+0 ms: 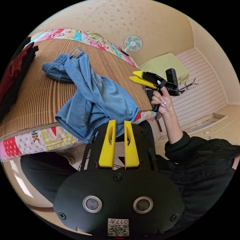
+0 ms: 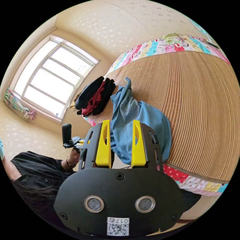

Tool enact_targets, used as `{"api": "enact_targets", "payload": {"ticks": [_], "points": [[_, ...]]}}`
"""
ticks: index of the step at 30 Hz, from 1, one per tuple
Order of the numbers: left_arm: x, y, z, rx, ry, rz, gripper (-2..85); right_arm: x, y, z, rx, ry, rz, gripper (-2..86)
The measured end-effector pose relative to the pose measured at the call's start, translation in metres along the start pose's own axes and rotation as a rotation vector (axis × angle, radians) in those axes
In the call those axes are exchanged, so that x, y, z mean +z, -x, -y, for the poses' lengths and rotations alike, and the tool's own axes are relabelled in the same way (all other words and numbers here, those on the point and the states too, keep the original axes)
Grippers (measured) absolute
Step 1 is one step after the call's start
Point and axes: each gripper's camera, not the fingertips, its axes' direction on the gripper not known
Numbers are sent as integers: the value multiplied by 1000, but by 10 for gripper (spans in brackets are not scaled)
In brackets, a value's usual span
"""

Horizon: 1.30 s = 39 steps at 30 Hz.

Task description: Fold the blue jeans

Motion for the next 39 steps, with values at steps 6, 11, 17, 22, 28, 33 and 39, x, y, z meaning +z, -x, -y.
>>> {"api": "enact_targets", "payload": {"ticks": [6,11,17,22,28,33,39], "points": [[-58,51,-18,-156,-207,9,97,105,-2,149,29,-5,-19,153],[-77,98,3,-261,-335,49,117,174,-46,200,205,146,-52,79],[-65,158,69,-308,-324,19,156,132,-30,164,128,46,320,26],[-40,173,66,-302,-233,-47,59,27,-16,110,64,-75,637,19],[-166,69,-42,-43,-693,-91,46,-191,31,30,-206,-313,645,15],[-294,-79,-94,403,-1008,-53,44,-371,153,-33,-557,-528,418,11],[-407,-241,-132,791,-1278,-64,43,-509,327,-104,-838,-880,49,11]]}}
